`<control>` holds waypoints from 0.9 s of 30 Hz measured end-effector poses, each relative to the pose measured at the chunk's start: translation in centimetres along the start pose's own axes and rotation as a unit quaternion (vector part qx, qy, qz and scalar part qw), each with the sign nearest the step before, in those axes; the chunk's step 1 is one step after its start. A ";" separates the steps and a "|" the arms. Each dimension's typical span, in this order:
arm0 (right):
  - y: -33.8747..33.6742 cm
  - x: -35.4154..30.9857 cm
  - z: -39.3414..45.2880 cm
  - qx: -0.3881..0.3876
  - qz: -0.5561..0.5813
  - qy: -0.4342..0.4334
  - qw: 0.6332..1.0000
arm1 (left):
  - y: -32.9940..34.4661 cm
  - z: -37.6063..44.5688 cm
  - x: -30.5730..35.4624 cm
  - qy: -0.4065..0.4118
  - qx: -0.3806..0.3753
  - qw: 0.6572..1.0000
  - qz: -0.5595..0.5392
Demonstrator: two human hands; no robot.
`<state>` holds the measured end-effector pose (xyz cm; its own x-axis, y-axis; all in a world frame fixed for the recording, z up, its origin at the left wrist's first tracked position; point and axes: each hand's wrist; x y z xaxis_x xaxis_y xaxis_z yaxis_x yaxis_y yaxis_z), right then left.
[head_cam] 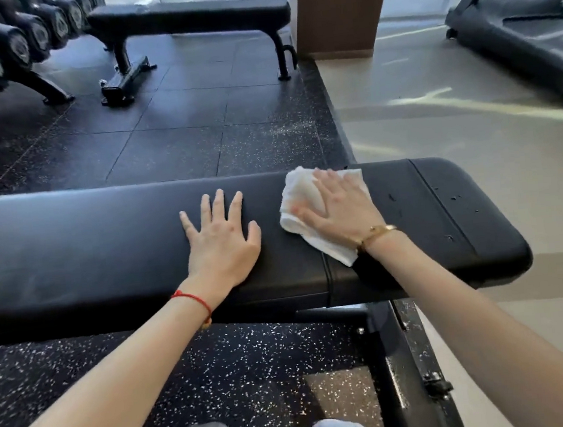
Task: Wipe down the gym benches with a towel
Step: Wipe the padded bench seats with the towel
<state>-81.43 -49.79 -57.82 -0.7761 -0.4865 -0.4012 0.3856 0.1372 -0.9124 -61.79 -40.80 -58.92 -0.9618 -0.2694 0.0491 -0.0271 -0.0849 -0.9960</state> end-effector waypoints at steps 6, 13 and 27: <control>-1.6 3.0 -3.8 -0.018 0.005 -0.033 0.999 | -0.1 -0.1 -0.1 -0.011 0.009 1.000 -0.011; -1.4 1.8 -4.3 -0.016 0.066 -0.133 0.989 | 0.1 0.0 0.0 -0.015 0.017 1.000 -0.010; 0.1 1.1 2.7 -0.021 0.005 -0.005 1.000 | 0.4 0.2 -0.5 -0.005 0.020 1.000 -0.012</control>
<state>-80.91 -52.68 -58.10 -0.7674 -0.4928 -0.4102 0.3725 0.1781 -0.9108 -61.32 -40.86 -59.34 -0.9581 -0.2769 0.0731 -0.0380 -0.1303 -0.9908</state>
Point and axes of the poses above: each hand's wrist, its own z-axis towards the middle knuckle, its own y-axis out of the palm, x = y × z, and after that the axes turned 11 degrees about z, right-handed
